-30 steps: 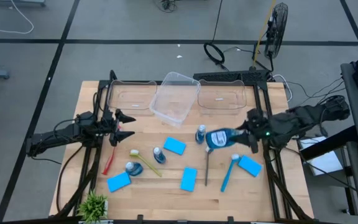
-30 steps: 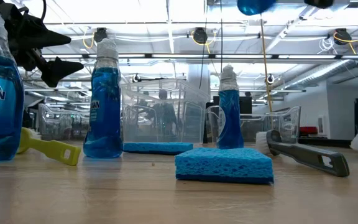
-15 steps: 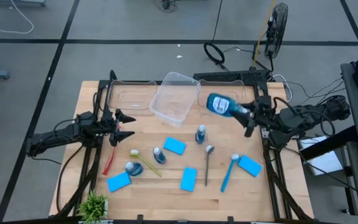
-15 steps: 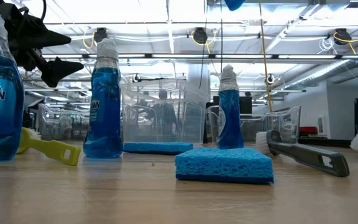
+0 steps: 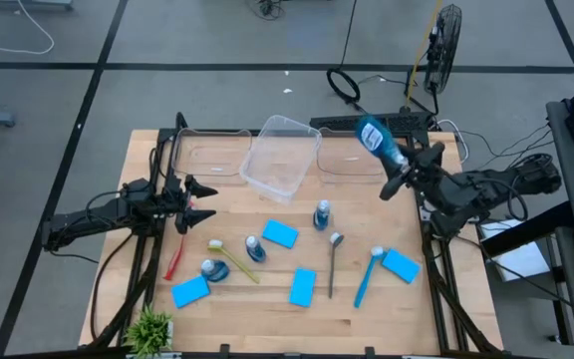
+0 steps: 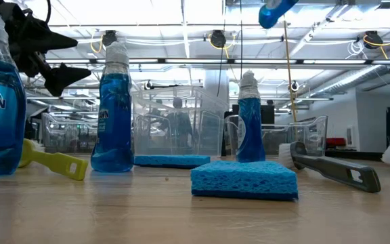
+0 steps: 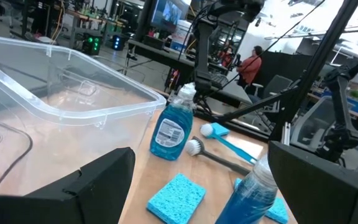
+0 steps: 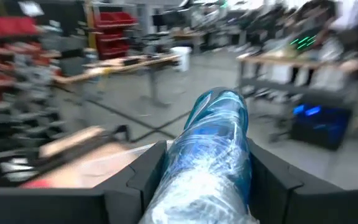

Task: Pick & Place Kitchen Sink Supplies
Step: Put the blue dish soap into the right transparent bin

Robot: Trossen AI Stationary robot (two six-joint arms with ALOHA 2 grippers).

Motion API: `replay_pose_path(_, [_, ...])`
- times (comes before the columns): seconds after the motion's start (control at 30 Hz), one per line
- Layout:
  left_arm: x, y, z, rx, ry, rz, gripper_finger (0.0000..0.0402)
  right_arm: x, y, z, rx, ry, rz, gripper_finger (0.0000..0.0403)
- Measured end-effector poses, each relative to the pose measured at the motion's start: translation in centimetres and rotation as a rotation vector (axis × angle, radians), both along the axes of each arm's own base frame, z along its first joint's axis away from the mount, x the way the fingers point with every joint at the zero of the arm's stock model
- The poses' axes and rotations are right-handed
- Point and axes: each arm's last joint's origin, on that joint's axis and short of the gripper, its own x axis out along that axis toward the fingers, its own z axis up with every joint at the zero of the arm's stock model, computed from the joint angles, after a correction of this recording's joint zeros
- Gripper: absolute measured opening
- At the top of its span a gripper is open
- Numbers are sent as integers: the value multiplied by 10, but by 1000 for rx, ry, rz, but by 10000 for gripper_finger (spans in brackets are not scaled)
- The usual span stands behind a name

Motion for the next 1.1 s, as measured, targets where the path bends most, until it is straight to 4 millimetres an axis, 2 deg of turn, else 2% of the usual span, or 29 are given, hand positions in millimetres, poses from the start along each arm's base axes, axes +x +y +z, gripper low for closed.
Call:
replay_pose_path(0.2, [0,0,0,-1,0,0,365,15,-6,2,-139,137,-178,162])
replay_pose_path(0.33, [0,0,0,-4,-1,-1,365,21,-14,6,-168,172,-295,162])
replay_pose_path(0.77, [0,0,0,-4,-1,0,365,24,-33,6,-152,158,-376,162])
replay_pose_path(0.87, [0,0,0,-4,-1,0,365,27,-36,-1,-127,124,-347,162])
replay_pose_path(1.1, [0,0,0,-3,-1,0,365,29,-50,-33,-2,119,-283,162])
